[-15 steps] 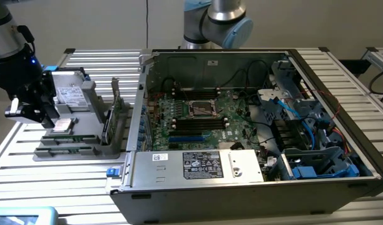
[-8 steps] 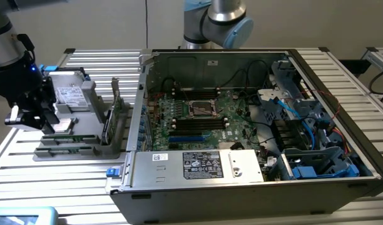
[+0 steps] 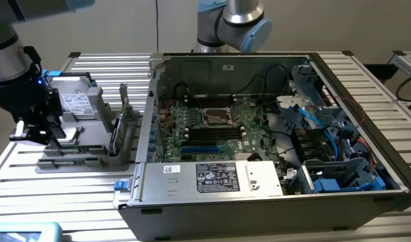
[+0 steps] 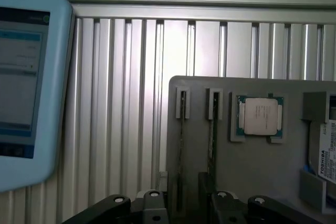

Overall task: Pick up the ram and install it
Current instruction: 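Pick up the ram and move it above insertion slot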

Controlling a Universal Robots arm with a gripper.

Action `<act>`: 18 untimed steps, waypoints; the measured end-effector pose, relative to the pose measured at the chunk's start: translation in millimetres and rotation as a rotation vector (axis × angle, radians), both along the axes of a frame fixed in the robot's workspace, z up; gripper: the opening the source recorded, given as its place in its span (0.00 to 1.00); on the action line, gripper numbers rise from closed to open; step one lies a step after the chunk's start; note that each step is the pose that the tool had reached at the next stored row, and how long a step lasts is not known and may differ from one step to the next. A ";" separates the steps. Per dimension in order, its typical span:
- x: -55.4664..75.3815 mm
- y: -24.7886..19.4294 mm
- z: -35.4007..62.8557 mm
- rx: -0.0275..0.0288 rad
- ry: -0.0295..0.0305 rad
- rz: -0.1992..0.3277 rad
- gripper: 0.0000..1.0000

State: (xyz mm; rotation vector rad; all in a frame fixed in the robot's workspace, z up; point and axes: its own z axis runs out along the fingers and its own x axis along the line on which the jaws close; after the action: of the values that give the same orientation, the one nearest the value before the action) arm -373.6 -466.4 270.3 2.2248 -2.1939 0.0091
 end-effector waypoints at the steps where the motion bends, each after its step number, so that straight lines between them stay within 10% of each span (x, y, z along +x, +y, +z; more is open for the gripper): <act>1: 0.5 -0.1 -1.9 -0.0002 0.0003 0.000 0.36; 18: 6.1 -0.4 -32.0 0.0154 0.0002 -0.039 0.36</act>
State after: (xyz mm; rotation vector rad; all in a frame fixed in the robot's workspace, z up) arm -367.5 -466.8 238.3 2.1896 -2.2440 -0.0085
